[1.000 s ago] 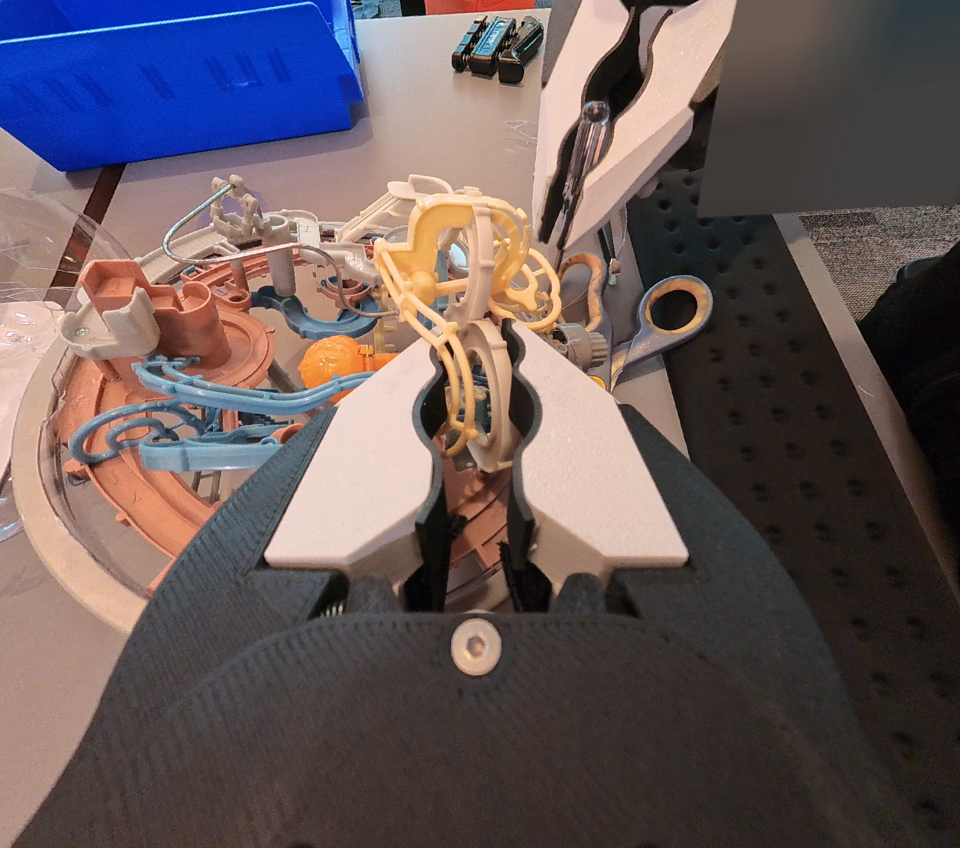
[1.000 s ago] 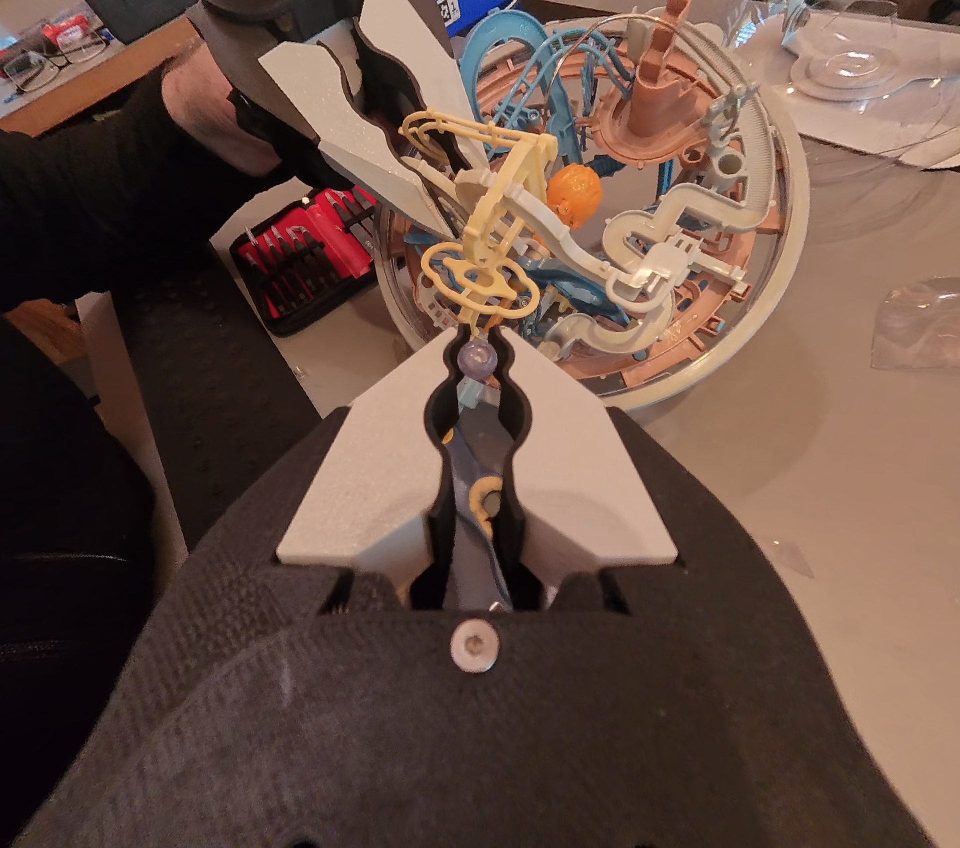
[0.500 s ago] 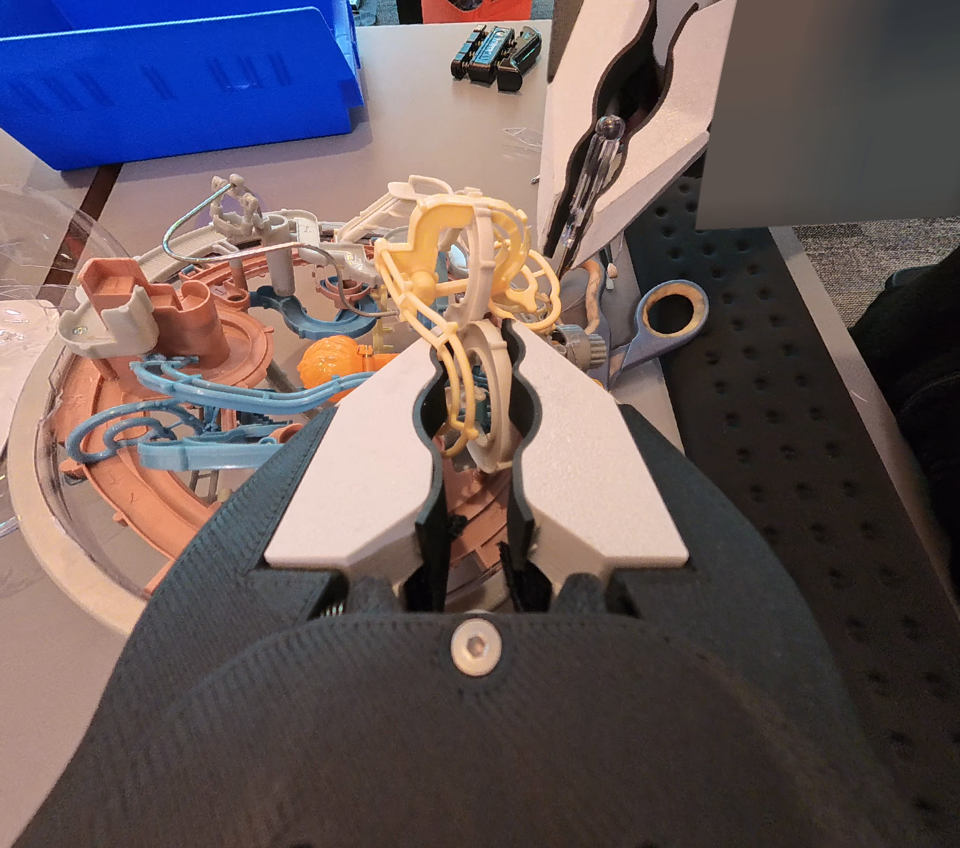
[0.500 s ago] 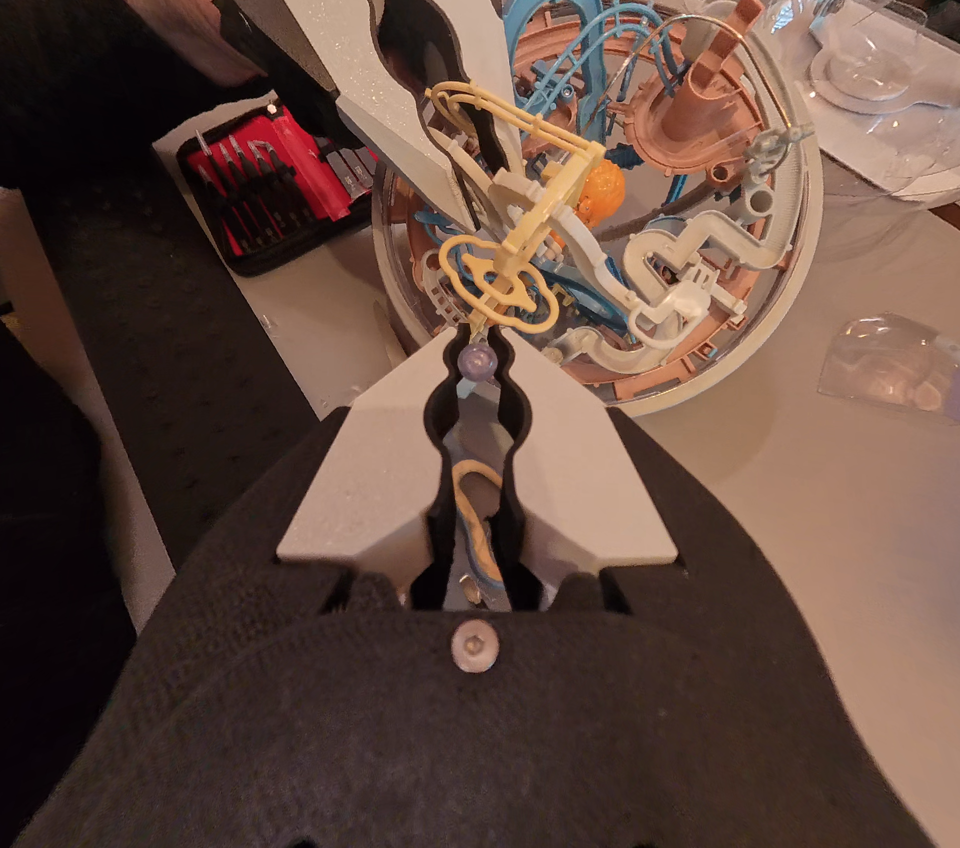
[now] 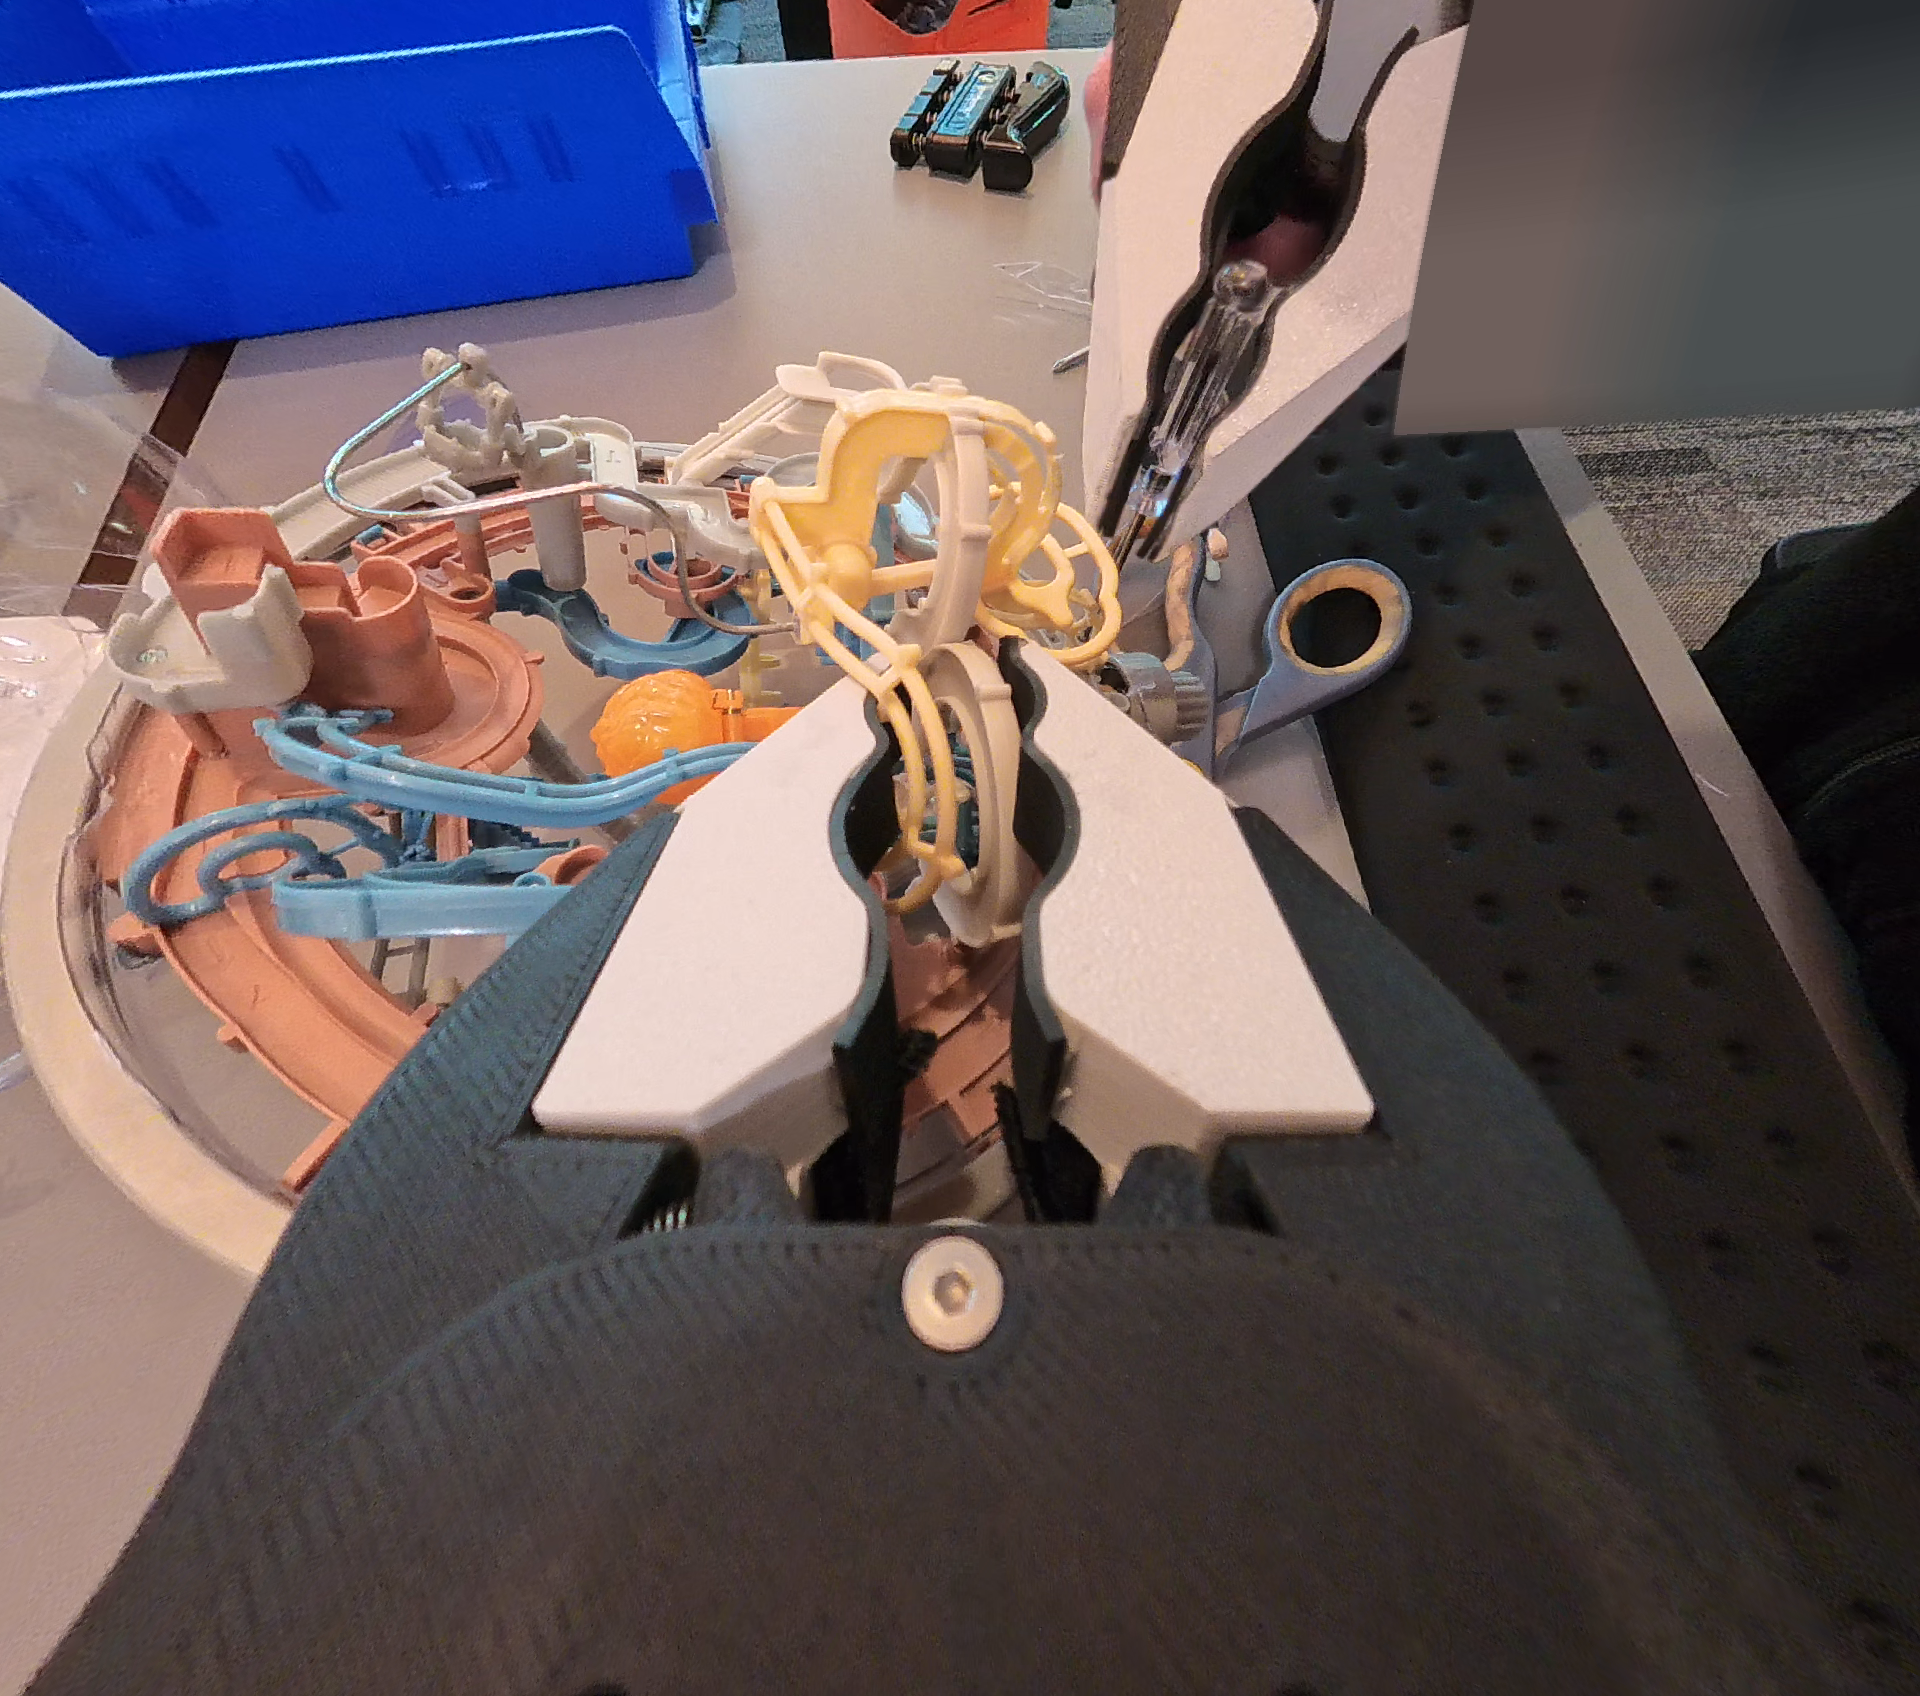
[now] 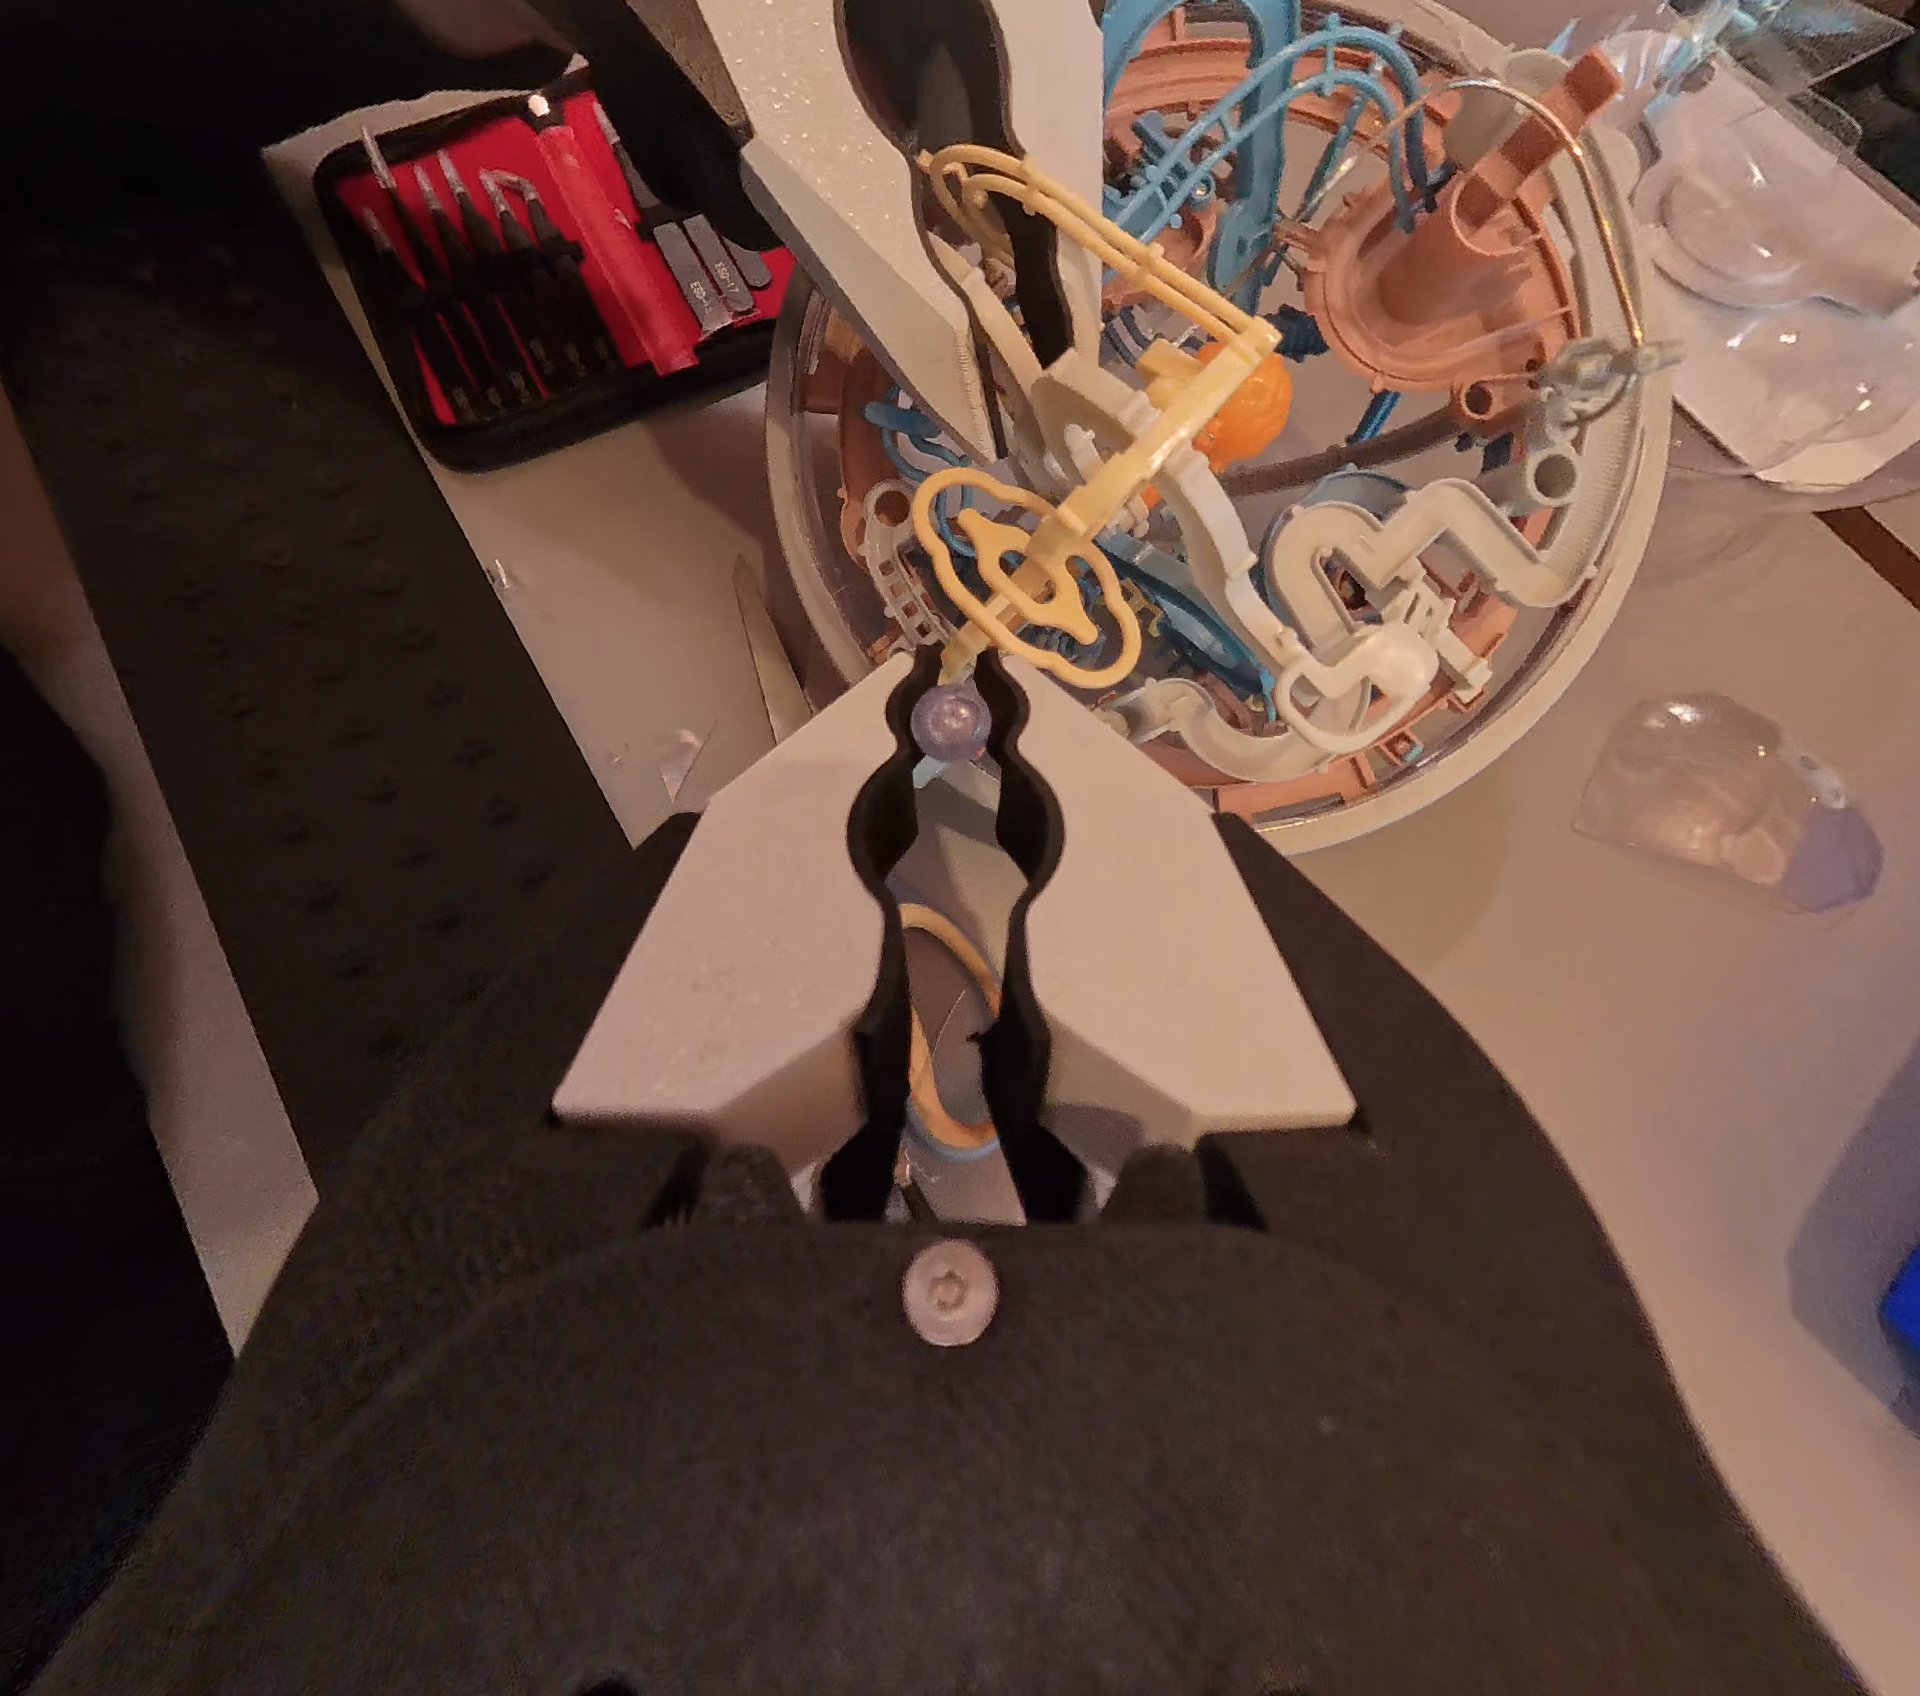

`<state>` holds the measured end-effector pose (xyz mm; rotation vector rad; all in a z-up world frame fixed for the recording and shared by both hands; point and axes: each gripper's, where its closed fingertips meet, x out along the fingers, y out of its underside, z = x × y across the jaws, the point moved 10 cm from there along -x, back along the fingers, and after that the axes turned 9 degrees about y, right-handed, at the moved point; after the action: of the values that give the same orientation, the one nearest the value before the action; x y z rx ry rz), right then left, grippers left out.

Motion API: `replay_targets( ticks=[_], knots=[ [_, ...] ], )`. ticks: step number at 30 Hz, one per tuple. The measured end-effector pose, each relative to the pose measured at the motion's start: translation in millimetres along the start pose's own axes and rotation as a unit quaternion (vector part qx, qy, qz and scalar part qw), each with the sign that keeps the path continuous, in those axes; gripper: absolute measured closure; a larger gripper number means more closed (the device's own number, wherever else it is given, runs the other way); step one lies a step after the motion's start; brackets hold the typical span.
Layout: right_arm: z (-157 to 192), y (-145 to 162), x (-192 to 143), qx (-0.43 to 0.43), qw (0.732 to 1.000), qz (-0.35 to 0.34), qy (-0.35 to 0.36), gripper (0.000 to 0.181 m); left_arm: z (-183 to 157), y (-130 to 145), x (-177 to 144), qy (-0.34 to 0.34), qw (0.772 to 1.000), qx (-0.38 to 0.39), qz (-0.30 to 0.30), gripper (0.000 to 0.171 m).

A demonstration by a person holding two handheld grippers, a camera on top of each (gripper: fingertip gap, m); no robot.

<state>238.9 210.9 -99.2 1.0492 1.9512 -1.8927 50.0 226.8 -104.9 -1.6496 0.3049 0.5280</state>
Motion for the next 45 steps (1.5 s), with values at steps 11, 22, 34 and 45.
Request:
replay_targets(
  ticks=[11,22,34,45],
  knots=[
    [-9,-10,6,-0.261,0.954,0.002,-0.145,0.173,4,1,-1,0.02,1.0,-0.003,-0.012,0.16],
    [-13,-16,16,-0.237,0.961,0.05,-0.136,0.168,10,5,-3,0.016,0.999,-0.011,-0.027,0.159],
    [-13,-10,0,-0.183,0.978,0.023,-0.1,0.15,10,5,-2,0.014,0.999,-0.012,-0.028,0.158],
    [-3,-7,-27,-0.032,0.999,0.006,0.003,0.149,11,4,0,0.012,0.999,-0.016,-0.033,0.158]
  ],
)
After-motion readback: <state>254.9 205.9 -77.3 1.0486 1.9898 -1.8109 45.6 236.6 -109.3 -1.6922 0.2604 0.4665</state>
